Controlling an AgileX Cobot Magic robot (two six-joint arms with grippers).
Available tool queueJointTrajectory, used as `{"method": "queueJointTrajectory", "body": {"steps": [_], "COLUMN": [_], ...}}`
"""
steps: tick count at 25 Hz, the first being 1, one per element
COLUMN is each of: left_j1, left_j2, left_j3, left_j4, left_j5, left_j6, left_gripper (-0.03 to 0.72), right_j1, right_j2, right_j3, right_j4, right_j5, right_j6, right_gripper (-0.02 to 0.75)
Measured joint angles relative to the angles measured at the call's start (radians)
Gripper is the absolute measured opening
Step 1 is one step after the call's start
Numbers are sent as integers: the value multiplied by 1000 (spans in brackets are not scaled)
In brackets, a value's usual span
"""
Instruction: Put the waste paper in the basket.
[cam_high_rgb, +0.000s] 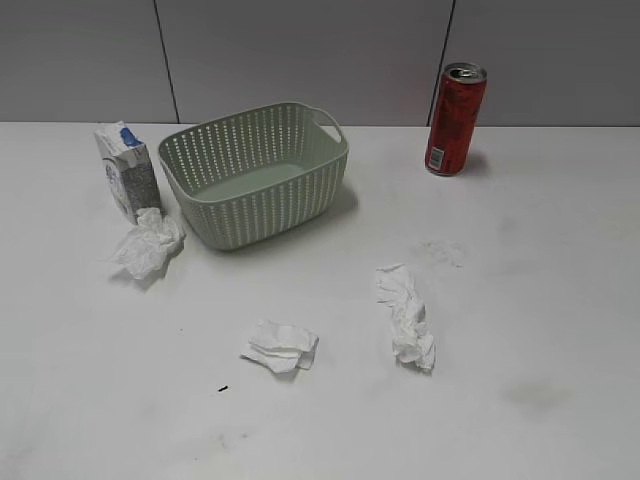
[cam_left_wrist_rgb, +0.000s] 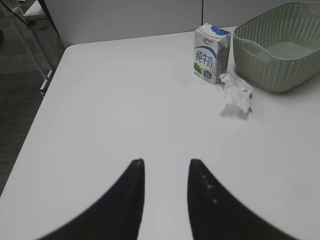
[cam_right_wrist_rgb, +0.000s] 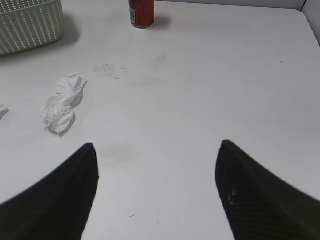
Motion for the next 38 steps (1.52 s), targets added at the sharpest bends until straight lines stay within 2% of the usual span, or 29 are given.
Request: {"method": "queueJointTrajectory", "body": {"steps": [21,25,31,38], "left_j1": [0,0,0,0], "left_j2": [0,0,0,0], "left_j3": [0,0,0,0], "left_j4": [0,0,0,-1], "left_j5": [0,0,-1,-1], "left_j6": [0,0,0,0], "left_gripper": [215,215,215,215], "right_j1": [0,0,0,0], "right_j2": [0,10,146,408], "right_j3": [0,-16,-22,-54], "right_j4": [0,8,12,49], "right_j5": [0,-61,-235,-284], "right_j6": [0,0,0,-23], "right_gripper": [553,553,553,553]}}
